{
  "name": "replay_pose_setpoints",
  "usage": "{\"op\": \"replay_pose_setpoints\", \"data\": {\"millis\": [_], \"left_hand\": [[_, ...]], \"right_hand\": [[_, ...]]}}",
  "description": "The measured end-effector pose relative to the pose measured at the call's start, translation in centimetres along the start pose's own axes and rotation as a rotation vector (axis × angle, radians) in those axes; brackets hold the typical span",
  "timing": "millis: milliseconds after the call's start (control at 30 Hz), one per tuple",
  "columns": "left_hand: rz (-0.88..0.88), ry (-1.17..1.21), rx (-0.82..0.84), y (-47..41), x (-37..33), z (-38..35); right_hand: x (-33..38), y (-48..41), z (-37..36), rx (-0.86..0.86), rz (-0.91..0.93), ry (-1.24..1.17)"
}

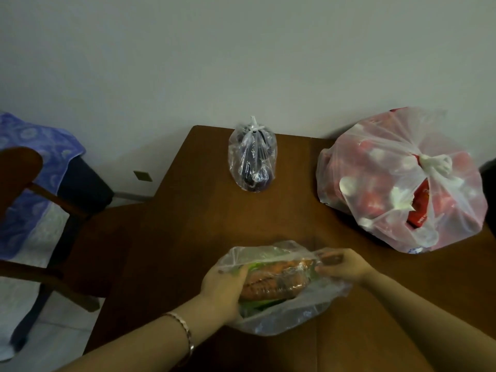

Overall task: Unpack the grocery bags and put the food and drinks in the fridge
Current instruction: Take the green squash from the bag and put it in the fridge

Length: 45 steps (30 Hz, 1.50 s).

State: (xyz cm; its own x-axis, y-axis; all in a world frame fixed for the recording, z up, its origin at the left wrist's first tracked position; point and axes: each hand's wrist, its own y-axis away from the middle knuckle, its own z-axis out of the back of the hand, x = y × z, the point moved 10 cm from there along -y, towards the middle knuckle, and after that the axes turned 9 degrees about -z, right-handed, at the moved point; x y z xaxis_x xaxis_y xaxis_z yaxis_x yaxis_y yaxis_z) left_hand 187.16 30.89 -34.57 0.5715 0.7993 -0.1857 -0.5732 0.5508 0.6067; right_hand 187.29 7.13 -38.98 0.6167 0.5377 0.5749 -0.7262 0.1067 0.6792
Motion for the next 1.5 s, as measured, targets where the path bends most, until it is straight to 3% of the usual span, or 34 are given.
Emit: {"op": "replay_pose_setpoints", "data": {"millis": [67, 133, 167, 200, 233, 300, 400, 467, 633, 767, 900, 1000, 1100, 1233, 1367, 1500], "left_hand": [[-0.034, -0.029, -0.001, -0.3, 0.4, -0.1], [-0.035, -0.010, 0.005, -0.3, 1.3, -0.2], [-0.040, 0.023, 0.004, -0.4, 1.6, -0.1], [-0.055, 0.054, -0.001, -0.5, 1.8, 0.0], [-0.072, 0.078, -0.012, -0.6, 1.8, 0.2], [-0.089, 0.095, -0.045, -0.7, 1.9, 0.9], [-0.083, 0.114, -0.042, -0.5, 2.5, 1.2], [-0.093, 0.143, -0.049, -0.1, 2.8, 1.7], [-0.047, 0.426, -0.202, 0.4, 4.5, 3.3], [0.000, 0.550, -0.332, -0.8, 5.4, 4.2], [-0.090, 0.389, -0.166, -4.0, 1.4, 2.2], [-0.106, 0.218, 0.009, -6.7, -2.1, 0.2], [-0.056, 0.185, 0.038, -8.5, -3.7, 0.0], [-0.026, 0.261, 0.127, -9.5, -4.9, -0.9], [-0.231, -0.189, 0.041, -10.1, -8.2, -1.2], [-0.219, -0.303, -0.083, -11.0, -9.6, -1.1]], "right_hand": [[1.9, 0.8, 1.3, -0.293, 0.080, 0.045], [8.3, 4.6, 1.8, -0.573, 0.449, 0.177], [11.9, 6.7, 0.5, -0.602, 0.668, 0.310], [14.5, 8.1, -2.2, -0.515, 0.846, 0.485], [15.5, 8.0, -5.3, -0.334, 0.889, 0.660], [13.5, 5.0, -10.5, 0.015, 0.654, 0.966], [10.6, 2.0, -13.6, 0.051, 0.468, 1.388], [10.4, 1.3, -14.2, 0.031, 0.490, 1.492], [10.5, 2.3, -12.7, 0.084, 0.453, 1.217], [12.1, 6.4, -7.5, 0.137, 0.478, 0.607], [13.0, 8.0, -0.3, -0.061, 0.412, 0.159], [11.1, 6.1, 3.7, -0.266, 0.277, -0.008], [8.2, 3.6, 5.8, -0.373, 0.105, -0.193], [4.2, 1.3, 7.3, -0.448, -0.126, -0.322], [1.8, 0.1, 6.9, -0.436, -0.235, -0.270], [2.3, 0.1, 4.8, -0.317, -0.230, -0.189]]}}
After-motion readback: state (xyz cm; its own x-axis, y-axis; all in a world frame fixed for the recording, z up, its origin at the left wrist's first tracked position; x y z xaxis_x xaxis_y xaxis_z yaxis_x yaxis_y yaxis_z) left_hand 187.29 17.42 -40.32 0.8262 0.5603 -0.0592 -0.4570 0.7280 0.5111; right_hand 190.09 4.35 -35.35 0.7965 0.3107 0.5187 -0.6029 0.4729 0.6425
